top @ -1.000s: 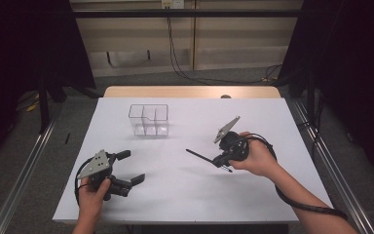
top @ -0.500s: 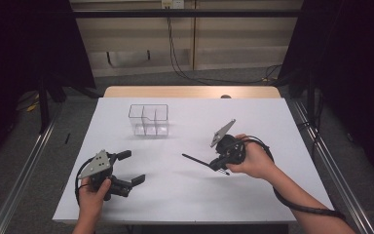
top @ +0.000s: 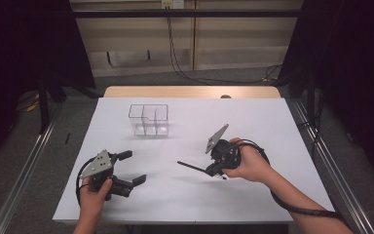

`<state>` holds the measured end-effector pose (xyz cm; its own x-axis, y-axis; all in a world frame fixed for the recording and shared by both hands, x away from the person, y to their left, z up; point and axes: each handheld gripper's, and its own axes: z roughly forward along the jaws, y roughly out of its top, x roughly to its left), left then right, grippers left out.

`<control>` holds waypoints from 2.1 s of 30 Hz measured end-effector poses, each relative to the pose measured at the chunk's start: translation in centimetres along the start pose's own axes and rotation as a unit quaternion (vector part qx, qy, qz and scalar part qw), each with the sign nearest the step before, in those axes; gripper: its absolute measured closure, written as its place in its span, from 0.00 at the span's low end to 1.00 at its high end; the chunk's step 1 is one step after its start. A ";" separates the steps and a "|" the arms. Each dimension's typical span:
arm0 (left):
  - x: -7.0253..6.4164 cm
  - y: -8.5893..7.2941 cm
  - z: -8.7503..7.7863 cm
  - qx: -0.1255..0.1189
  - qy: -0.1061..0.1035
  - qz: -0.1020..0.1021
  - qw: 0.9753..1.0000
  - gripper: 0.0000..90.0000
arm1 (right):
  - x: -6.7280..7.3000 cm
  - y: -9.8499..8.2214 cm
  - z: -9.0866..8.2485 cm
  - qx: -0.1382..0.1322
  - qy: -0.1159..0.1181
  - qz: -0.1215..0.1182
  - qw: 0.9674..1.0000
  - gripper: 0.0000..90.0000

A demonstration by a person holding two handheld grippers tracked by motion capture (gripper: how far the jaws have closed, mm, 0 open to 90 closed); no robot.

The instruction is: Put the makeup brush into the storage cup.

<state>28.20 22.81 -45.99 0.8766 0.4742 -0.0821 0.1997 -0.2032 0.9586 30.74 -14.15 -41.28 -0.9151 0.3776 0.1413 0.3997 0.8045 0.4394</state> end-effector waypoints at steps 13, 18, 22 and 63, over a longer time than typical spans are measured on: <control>-0.3 1.0 1.1 0.021 -0.022 0.012 0.999 0.00 | 0.2 0.2 -0.1 -0.002 0.007 -0.012 1.000 0.94; -0.8 1.5 1.9 0.039 -0.043 0.020 0.998 0.00 | 0.3 -0.1 0.0 0.001 0.009 -0.013 1.000 0.94; -1.1 1.9 2.6 0.051 -0.057 0.033 0.997 0.00 | 0.3 -0.1 0.0 0.001 0.011 -0.015 1.000 0.94; -2.9 7.2 7.8 0.220 -0.144 0.118 0.958 0.00 | 1.8 1.8 0.7 0.023 0.019 -0.054 0.998 0.94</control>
<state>30.49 13.23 -41.00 0.9918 0.1273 -0.0108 0.0912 -0.6467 0.7573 29.83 -11.72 -40.91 -0.9539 0.2705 0.1302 0.3002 0.8597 0.4134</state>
